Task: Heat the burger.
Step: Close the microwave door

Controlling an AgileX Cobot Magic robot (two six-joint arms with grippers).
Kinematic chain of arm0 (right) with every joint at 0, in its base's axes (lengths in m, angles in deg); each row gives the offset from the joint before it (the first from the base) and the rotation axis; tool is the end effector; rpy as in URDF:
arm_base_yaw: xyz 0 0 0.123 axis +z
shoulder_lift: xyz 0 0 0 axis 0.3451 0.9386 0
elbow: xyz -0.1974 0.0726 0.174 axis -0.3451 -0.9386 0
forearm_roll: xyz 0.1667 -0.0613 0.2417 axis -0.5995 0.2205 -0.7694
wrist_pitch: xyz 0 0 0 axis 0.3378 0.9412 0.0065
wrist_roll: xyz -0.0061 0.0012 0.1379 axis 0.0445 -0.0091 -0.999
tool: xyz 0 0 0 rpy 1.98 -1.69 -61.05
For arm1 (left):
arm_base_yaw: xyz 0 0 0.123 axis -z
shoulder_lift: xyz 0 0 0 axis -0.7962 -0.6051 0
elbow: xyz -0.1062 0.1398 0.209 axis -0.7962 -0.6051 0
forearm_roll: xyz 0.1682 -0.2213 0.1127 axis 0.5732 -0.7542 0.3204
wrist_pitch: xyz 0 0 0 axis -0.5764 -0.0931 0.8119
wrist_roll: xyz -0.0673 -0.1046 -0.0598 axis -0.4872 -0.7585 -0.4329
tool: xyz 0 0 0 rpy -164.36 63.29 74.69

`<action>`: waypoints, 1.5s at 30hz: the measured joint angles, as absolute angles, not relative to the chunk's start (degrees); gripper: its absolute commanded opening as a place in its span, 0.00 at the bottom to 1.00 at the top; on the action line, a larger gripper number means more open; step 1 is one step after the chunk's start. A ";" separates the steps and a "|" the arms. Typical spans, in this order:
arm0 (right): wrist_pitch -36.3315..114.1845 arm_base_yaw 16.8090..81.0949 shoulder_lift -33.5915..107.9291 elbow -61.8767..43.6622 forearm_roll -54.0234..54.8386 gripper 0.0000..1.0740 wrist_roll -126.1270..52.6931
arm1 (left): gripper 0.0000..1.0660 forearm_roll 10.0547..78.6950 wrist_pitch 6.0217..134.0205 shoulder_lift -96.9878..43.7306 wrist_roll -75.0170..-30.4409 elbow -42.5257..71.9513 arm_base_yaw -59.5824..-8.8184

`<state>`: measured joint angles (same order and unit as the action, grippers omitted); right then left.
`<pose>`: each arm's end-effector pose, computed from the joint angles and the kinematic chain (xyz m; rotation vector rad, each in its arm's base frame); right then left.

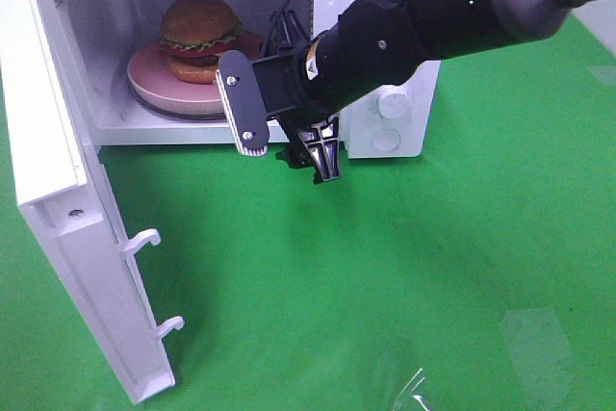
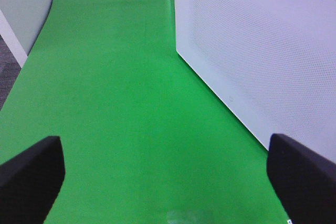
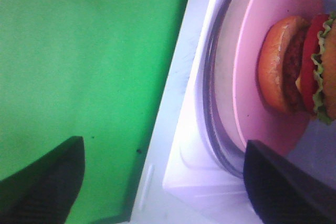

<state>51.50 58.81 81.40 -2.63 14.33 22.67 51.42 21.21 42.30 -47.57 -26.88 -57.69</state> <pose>0.3946 0.3085 0.1119 -1.9815 1.2579 -0.3845 0.0921 -0.0078 0.2826 0.0761 2.0130 -0.0035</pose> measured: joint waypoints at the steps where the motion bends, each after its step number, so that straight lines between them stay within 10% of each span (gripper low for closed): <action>1: 51.33 58.81 79.63 -5.04 14.22 0.70 21.24 | 0.97 51.42 21.21 42.30 -47.57 -26.88 -57.69; 30: 57.18 58.81 49.89 -30.25 9.69 0.70 -19.16 | 0.97 51.42 21.21 42.30 -47.57 -26.88 -57.69; 45: 84.16 58.81 32.18 -31.45 9.57 0.70 -38.81 | 0.97 51.42 21.21 42.30 -47.57 -26.88 -57.69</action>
